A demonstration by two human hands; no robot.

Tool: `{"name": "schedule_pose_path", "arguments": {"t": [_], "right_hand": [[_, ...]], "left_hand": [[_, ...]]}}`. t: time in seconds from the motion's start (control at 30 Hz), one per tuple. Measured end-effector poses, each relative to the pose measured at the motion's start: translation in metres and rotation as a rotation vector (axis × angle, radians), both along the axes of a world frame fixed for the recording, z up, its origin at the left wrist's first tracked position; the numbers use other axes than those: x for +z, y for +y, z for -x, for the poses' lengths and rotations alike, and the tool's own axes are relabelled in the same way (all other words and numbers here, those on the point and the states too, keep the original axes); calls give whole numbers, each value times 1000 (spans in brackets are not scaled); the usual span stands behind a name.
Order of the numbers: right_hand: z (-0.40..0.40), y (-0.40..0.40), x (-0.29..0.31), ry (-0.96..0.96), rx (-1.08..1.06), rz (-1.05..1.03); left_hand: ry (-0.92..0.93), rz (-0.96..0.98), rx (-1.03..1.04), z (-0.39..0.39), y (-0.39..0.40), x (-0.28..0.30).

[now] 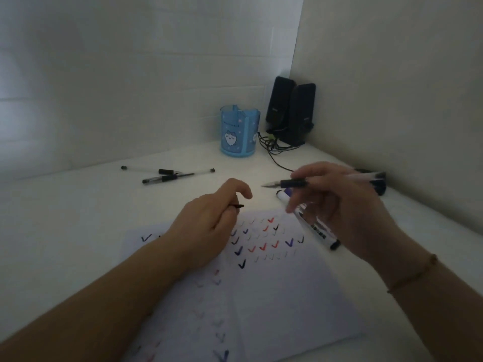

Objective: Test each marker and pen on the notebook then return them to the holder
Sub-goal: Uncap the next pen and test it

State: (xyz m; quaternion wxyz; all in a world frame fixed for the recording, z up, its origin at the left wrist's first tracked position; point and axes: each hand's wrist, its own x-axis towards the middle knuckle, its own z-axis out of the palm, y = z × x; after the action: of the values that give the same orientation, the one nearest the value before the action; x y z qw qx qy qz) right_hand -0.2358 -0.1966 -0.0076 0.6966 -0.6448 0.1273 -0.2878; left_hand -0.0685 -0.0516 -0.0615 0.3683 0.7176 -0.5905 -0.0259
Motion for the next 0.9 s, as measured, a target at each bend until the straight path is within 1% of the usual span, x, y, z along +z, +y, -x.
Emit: {"name": "schedule_pose_path", "arguments": {"t": [0.07, 0.13, 0.23, 0.3, 0.4, 0.57, 0.7, 0.8, 0.9], "right_hand": [[9, 2, -9, 168, -44, 147], [21, 8, -25, 261, -189, 230], [34, 17, -44, 231, -333, 185], [34, 16, -48, 227, -379, 232], [31, 14, -52, 287, -436, 310], [30, 9, -56, 326, -462, 329], [30, 7, -59, 321, -476, 366], [31, 6, -58, 326, -480, 356], [30, 6, -59, 294, -535, 376]], "left_hand": [[-10, 0, 13, 2, 1, 1], [-32, -18, 2, 4, 0, 1], [-40, -78, -24, 6, -2, 1], [-22, -71, -33, 6, -2, 0], [2, -48, -20, 4, -1, -2], [-9, -52, -16, 4, -2, -4], [-1, -58, -6, 5, -2, -6], [2, -66, -3, 5, -2, -6], [5, -79, 0, 6, -3, -4]]}}
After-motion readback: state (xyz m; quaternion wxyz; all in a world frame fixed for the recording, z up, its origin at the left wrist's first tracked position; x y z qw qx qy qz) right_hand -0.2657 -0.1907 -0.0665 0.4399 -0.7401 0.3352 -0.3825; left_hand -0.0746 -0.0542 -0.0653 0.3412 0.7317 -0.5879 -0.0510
